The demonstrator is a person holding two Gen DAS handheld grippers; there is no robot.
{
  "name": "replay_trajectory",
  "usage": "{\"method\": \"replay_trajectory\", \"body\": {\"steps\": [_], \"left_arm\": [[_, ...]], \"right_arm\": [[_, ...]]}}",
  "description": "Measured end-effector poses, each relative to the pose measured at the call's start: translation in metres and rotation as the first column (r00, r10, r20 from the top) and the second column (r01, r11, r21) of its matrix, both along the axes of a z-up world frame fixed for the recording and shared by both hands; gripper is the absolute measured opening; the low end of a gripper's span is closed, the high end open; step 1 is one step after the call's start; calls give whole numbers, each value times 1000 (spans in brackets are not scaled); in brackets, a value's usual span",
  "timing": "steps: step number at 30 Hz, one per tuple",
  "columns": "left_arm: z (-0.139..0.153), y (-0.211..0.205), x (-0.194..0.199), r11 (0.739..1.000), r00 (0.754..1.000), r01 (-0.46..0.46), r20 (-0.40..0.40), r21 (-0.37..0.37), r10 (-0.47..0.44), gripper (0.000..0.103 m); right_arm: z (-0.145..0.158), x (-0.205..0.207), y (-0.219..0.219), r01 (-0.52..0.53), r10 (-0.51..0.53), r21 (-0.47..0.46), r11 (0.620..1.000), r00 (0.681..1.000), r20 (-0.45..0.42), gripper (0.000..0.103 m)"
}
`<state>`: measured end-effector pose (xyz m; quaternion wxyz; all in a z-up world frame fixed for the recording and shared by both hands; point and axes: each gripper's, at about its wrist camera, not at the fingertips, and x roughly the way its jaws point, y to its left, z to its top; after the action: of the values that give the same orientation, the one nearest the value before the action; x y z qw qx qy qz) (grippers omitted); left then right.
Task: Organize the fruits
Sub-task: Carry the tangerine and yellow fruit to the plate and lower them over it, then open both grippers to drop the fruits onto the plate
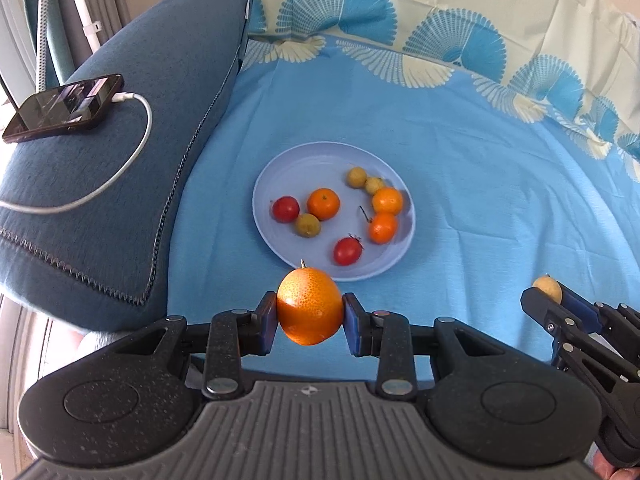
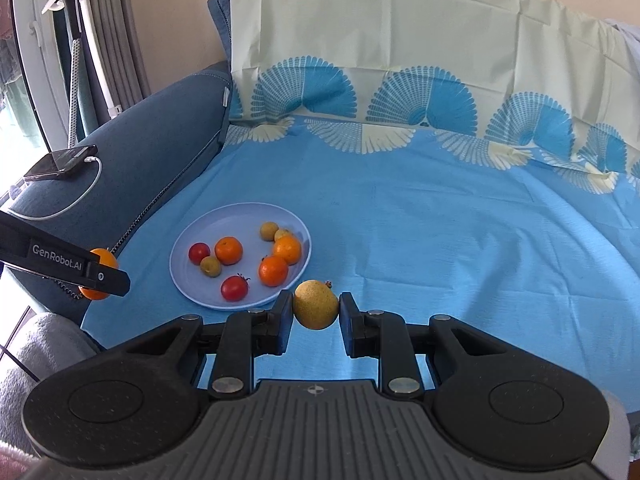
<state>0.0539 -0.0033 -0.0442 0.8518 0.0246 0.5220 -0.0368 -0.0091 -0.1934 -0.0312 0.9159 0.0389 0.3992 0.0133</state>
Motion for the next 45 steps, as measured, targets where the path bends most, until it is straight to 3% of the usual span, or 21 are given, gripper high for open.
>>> {"method": "replay_trajectory", "body": {"steps": [10, 29, 31, 32, 33, 34, 36, 39, 45], "left_arm": [[-26, 6, 69, 999, 999, -19, -40, -36, 17, 38], [-96, -7, 146, 999, 995, 20, -100, 36, -16, 38], [-98, -5, 148, 999, 995, 14, -103, 47, -9, 50], [-96, -3, 148, 999, 995, 9, -101, 37, -6, 77], [-92, -1, 147, 1000, 996, -4, -91, 25, 6, 101], [-85, 3, 144, 1000, 998, -22, -66, 13, 23, 102], [-71, 6, 136, 999, 999, -30, -26, 11, 30, 103], [-59, 4, 122, 998, 999, -28, -26, 52, 30, 103], [-39, 1, 81, 997, 1000, -22, -21, 80, 23, 103]], "right_arm": [[-28, 66, 22, -72, 73, 46, 996, 997, -24, 26], [-101, 149, 55, -192, 192, 5, 981, 978, -82, 26], [-106, 155, 57, -215, 214, -4, 977, 973, -82, 26], [-108, 157, 57, -231, 230, -5, 973, 969, -85, 27], [-109, 159, 57, -244, 242, -6, 970, 966, -88, 38], [-107, 160, 56, -248, 246, -12, 969, 965, -89, 47], [-100, 156, 52, -232, 229, -25, 972, 971, -71, 75], [-88, 139, 46, -207, 205, -36, 978, 977, -64, 92], [-63, 103, 37, -166, 164, -16, 986, 983, -84, 98]]}}
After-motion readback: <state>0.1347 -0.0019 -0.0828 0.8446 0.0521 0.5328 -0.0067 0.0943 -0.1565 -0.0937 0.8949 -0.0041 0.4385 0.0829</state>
